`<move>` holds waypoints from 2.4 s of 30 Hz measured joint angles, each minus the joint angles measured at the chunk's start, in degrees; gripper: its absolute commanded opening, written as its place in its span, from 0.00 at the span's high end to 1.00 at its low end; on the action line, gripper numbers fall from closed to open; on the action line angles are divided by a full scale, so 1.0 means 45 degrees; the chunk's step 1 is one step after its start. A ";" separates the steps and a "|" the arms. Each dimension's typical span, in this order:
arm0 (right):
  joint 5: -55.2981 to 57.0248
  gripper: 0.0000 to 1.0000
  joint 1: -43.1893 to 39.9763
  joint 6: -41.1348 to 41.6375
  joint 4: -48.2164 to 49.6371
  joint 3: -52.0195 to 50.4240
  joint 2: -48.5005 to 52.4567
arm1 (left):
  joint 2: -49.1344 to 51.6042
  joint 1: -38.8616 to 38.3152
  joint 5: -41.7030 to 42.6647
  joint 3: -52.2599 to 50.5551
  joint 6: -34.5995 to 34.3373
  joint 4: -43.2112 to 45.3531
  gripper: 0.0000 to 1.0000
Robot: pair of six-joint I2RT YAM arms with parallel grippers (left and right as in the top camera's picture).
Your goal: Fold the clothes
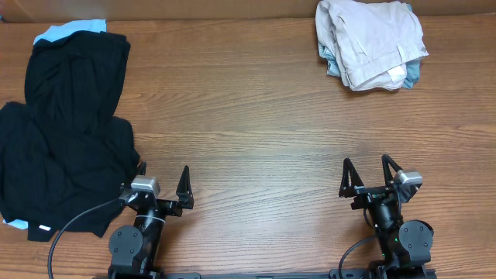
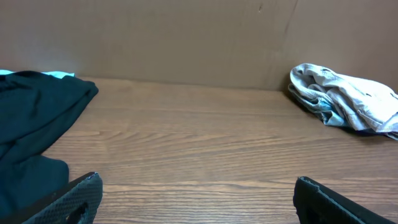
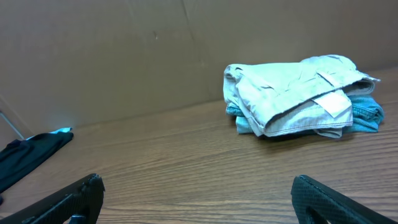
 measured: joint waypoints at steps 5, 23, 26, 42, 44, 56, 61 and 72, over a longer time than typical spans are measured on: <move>0.0000 0.00 0.0000 0.0005 0.0175 0.0000 0.0000 | 0.0000 0.0000 0.0000 0.0000 0.0000 0.0000 0.00; -0.0015 0.00 0.0000 0.0000 0.0525 0.0000 0.0000 | 0.0000 0.0000 0.0000 0.0000 0.0000 0.0000 0.00; -0.0010 0.00 0.0000 0.0000 0.0525 0.0000 0.0000 | 0.0000 0.0000 0.0000 0.0000 -0.0005 0.0005 0.00; -0.0389 0.00 0.0000 0.0049 0.0928 0.0000 0.0000 | 0.0000 0.0000 0.0044 -0.0010 -0.1030 0.0350 0.00; -0.0432 0.00 0.0000 0.0141 0.1151 0.0000 0.0000 | 0.0000 0.0000 0.0049 -0.0010 -0.1258 0.0393 0.00; -0.0476 0.00 0.0000 0.0335 0.2200 0.0000 0.0000 | 0.0000 0.0000 0.0049 -0.0019 -0.1817 0.1117 0.00; -0.0476 0.00 0.0000 0.0340 0.1938 0.0000 0.0000 | 0.0000 0.0000 0.0049 -0.0019 -0.1914 0.0821 0.00; -0.0777 0.00 0.0000 0.0335 0.0826 0.0000 0.0000 | 0.0000 0.0000 0.1030 -0.0029 -0.1919 0.0763 0.00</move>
